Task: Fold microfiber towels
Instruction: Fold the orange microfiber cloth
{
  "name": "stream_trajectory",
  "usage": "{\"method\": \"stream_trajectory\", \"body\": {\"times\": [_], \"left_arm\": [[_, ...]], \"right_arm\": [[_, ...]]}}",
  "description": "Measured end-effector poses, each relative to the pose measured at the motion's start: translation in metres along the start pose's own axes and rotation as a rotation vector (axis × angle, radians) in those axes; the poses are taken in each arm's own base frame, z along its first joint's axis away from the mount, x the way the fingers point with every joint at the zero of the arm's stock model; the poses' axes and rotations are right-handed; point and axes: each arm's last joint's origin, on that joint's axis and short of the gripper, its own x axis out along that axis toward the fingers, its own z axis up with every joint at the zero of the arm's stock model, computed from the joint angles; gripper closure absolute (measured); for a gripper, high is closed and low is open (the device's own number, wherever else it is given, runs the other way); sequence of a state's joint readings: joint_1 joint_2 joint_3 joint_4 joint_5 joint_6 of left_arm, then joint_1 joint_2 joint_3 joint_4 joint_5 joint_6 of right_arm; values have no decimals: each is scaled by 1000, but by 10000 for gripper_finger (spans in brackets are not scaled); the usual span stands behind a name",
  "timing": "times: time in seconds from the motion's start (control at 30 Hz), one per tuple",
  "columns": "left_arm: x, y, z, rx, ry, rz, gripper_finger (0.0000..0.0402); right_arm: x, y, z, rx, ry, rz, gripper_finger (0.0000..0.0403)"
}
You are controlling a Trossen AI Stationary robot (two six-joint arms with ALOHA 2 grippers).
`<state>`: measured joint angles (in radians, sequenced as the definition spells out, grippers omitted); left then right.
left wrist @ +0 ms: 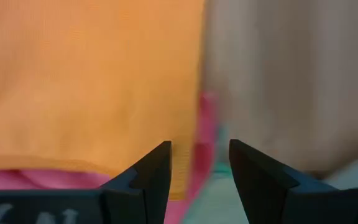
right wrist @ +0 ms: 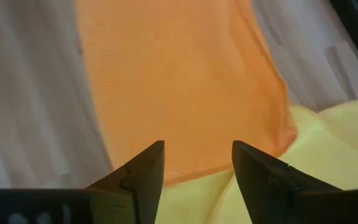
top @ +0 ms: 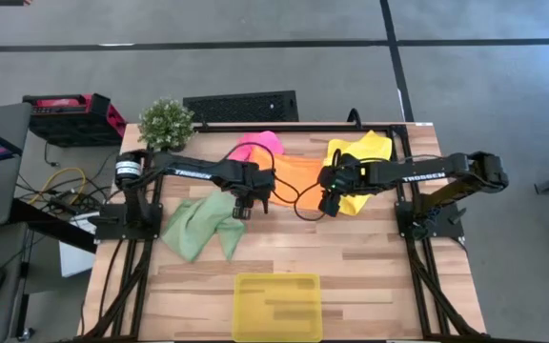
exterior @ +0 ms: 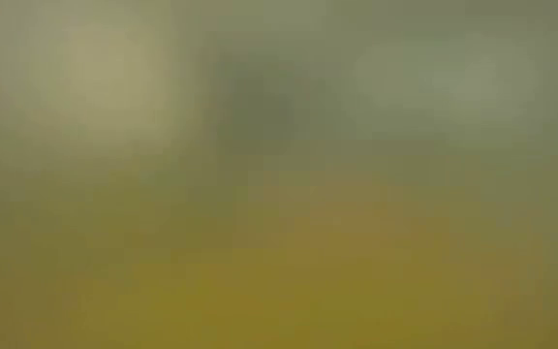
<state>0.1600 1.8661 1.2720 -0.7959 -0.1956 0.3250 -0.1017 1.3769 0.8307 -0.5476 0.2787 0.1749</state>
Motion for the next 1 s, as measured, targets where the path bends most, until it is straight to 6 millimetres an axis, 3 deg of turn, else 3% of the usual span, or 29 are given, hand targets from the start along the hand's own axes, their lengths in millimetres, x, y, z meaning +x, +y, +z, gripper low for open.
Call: {"method": "stream_trajectory", "body": {"times": [0.13, 0.37, 0.7, 1.0], "left_arm": [[10, 3, -1, 2, 75, 126, 246], [11, 2, -1, 10, 79, 108, 253], [10, 1, -1, 32, 79, 111, 391], [3, -3, -4, -44, 140, 85, 379]], "right_arm": [[-1, 6, -1, -21, -3, 12, 197], [-2, 9, -1, -30, -6, 14, 199], [-1, 8, -1, -28, -9, 14, 206], [-1, 9, 0, -24, -13, 14, 209]]}}
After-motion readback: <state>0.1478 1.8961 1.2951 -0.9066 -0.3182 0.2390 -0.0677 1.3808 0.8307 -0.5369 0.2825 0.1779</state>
